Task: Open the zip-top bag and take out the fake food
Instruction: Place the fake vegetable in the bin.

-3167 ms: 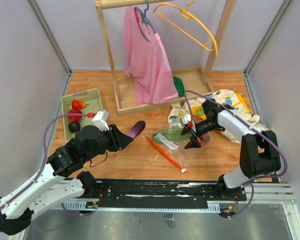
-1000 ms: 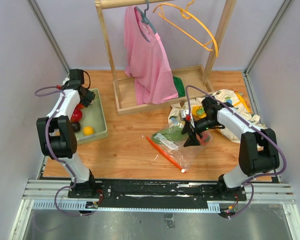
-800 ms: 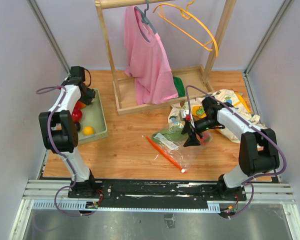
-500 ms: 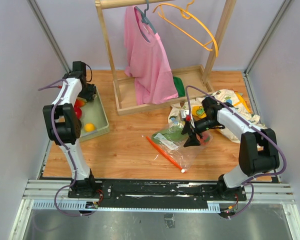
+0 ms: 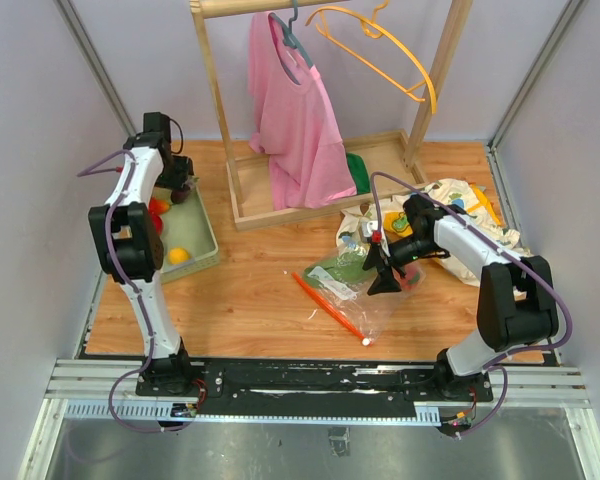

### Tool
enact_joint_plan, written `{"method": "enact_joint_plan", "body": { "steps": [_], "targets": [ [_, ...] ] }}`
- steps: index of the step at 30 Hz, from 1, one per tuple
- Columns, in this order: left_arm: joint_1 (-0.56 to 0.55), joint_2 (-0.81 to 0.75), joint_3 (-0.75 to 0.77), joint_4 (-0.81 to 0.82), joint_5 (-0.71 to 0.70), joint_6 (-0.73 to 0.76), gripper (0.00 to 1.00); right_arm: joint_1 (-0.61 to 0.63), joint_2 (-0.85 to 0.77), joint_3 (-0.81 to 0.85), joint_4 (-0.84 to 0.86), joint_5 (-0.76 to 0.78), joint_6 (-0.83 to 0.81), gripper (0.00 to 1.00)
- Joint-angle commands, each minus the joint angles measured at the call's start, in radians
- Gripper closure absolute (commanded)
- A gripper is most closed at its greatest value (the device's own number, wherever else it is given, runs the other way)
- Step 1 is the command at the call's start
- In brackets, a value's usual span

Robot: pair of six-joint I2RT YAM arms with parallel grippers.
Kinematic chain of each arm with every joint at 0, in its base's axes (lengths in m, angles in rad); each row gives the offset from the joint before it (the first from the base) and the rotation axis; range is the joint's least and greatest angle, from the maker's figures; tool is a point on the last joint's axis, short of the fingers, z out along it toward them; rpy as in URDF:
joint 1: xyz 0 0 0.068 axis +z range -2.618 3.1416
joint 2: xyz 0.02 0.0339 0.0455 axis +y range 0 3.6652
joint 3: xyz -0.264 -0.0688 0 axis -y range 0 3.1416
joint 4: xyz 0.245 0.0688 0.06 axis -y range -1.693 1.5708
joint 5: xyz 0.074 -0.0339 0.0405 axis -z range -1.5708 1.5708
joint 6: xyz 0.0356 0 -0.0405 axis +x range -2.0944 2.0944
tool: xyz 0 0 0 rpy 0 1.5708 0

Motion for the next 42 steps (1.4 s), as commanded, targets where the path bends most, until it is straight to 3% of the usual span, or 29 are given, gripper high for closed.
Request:
{"method": "enact_joint_plan", "body": {
  "steps": [1,12,30,38,42],
  "targets": [
    [0.015,0.037,0.05,-0.012,0.019,-0.027,0.54,-0.017,0.008,0.02,-0.034,-0.023,-0.019,0.3],
    [0.051,0.076,0.091,-0.009,0.031,-0.069,0.55,-0.017,0.013,0.022,-0.041,-0.025,-0.022,0.3],
    [0.089,0.157,0.231,-0.012,0.051,-0.073,0.48,-0.017,0.023,0.026,-0.054,-0.025,-0.03,0.3],
    [0.104,0.049,0.236,-0.007,-0.057,0.03,0.45,-0.017,0.025,0.026,-0.056,-0.029,-0.03,0.3],
    [0.106,-0.063,0.124,0.081,-0.044,0.144,0.43,-0.017,0.026,0.031,-0.062,-0.036,-0.033,0.3]
  ]
}}
